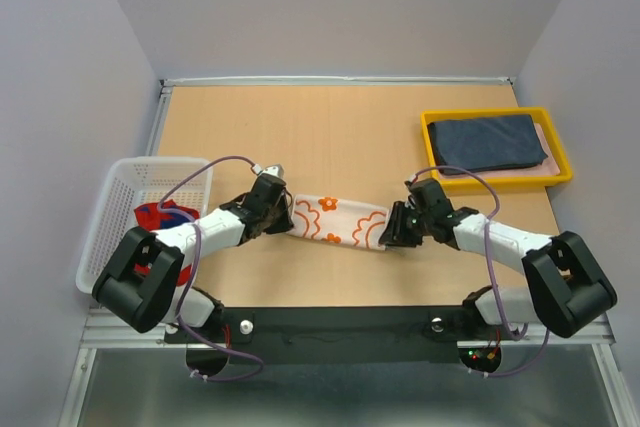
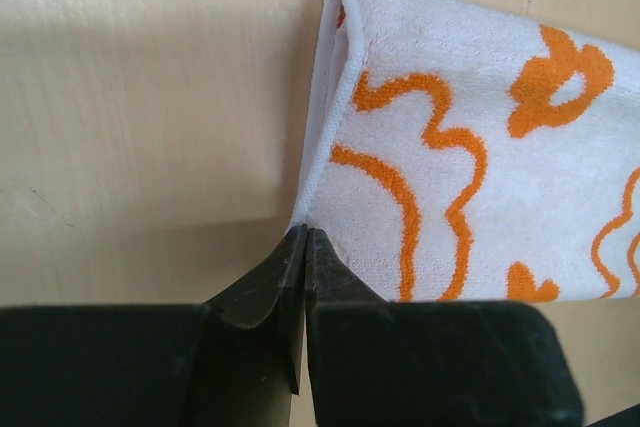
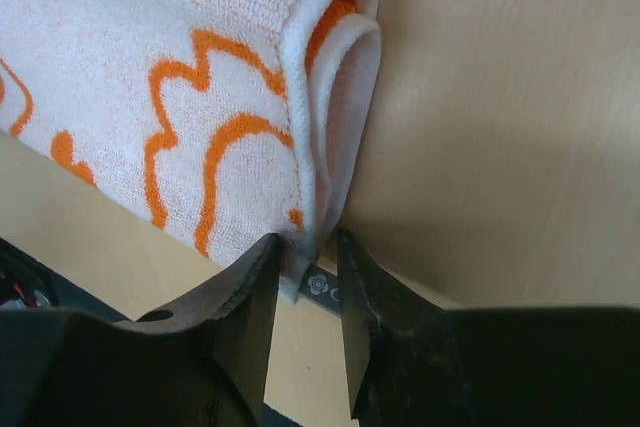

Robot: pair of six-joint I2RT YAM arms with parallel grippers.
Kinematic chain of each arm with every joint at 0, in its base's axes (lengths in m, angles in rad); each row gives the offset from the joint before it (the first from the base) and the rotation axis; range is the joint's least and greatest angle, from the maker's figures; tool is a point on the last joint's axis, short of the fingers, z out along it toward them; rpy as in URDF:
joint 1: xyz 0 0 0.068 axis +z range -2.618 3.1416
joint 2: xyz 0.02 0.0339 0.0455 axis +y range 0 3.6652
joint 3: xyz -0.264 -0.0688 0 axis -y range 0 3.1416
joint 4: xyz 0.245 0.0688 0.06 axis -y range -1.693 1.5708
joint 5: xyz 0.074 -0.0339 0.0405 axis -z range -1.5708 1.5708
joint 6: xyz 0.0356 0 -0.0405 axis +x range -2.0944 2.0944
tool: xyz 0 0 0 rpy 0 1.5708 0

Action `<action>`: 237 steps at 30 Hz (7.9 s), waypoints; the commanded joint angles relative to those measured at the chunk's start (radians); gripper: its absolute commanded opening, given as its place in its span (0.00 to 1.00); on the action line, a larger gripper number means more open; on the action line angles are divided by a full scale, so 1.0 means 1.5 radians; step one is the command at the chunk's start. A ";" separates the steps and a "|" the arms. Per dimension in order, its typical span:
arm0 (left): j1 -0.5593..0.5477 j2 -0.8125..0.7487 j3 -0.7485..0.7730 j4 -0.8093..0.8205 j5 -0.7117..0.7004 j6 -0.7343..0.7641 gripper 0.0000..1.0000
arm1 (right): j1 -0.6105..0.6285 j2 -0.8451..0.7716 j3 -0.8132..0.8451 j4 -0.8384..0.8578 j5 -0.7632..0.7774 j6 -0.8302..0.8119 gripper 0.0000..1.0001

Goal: Fold and stack the towels
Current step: Fold the towel, then neatly place the folded towel into the bin, then grab crumpled towel

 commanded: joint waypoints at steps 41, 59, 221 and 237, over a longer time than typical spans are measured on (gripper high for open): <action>-0.457 0.416 0.579 -0.221 -0.184 0.276 0.66 | -0.224 -0.109 0.077 -0.175 0.198 -0.111 1.00; -0.457 0.443 0.534 -0.196 -0.253 0.259 0.00 | -0.225 -0.147 0.040 -0.106 0.037 -0.019 1.00; -0.116 -0.155 0.132 -0.049 -0.245 0.305 0.95 | -0.399 0.578 0.989 -0.343 0.875 -0.483 1.00; 0.212 -0.151 0.233 -0.207 -0.234 0.134 0.96 | -0.267 0.188 0.650 -0.365 0.401 -0.349 1.00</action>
